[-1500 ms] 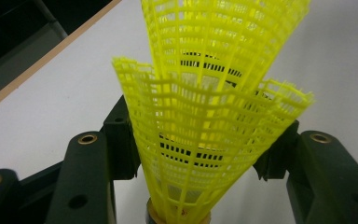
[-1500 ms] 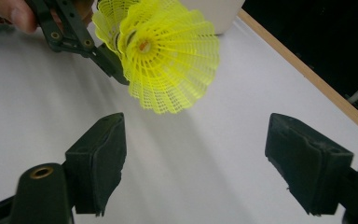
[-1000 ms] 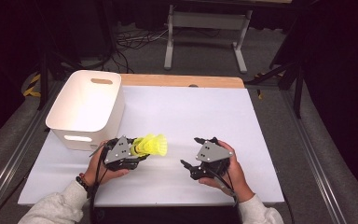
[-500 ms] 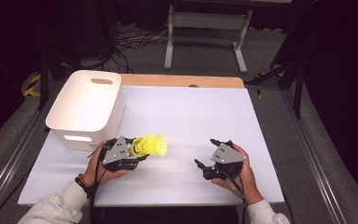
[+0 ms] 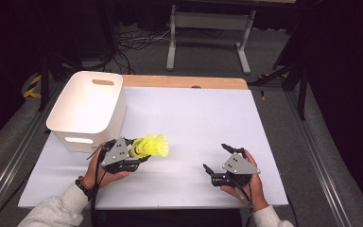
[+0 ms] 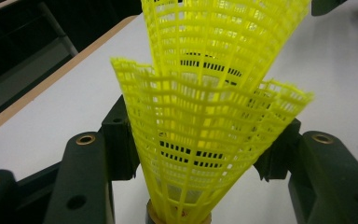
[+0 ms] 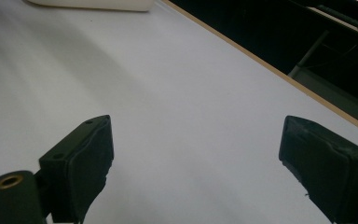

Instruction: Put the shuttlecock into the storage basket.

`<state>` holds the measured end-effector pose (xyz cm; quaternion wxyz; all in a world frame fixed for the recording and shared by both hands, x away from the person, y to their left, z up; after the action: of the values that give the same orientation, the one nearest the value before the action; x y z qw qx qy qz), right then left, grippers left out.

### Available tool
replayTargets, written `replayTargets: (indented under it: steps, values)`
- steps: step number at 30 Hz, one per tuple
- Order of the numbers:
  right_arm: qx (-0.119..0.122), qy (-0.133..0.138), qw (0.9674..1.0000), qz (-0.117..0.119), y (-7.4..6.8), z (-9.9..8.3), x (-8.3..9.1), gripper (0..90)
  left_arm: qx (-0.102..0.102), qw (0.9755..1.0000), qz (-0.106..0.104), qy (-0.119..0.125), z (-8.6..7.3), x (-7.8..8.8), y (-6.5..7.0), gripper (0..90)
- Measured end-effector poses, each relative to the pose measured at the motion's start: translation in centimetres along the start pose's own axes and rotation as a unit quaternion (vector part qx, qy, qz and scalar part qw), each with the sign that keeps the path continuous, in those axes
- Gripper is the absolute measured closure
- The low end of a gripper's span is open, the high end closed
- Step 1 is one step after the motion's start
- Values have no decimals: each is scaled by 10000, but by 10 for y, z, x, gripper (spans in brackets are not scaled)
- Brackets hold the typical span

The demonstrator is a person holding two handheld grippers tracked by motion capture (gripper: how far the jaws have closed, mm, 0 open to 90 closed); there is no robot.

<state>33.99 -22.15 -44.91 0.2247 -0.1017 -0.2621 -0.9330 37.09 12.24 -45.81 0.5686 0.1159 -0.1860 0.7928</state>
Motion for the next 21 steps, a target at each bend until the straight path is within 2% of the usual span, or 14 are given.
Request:
replayTargets:
  steps: [7,14,21]
  values:
    - [-37,65,10000,17,-4,0,-1,101,46,9999,16,154,2,7,-2,440]
    - [-4,-13,10000,-3,-6,-1,-3,104,127,9994,45,310,4,17,-4,439]
    - [41,-95,9999,39,-9,-2,-5,110,185,9988,168,433,5,27,-7,437]
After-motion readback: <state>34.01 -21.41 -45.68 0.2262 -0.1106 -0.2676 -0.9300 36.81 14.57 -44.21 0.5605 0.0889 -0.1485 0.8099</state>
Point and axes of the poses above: each handheld gripper's, and its own axes: x roughly backward along the jaws, z roughly out of its top, y roughly to its right, the point moved 3 cm from there along -x, roughly forward along the jaws, and after that the axes turned 12 degrees about -z, right-handed, at the moved point
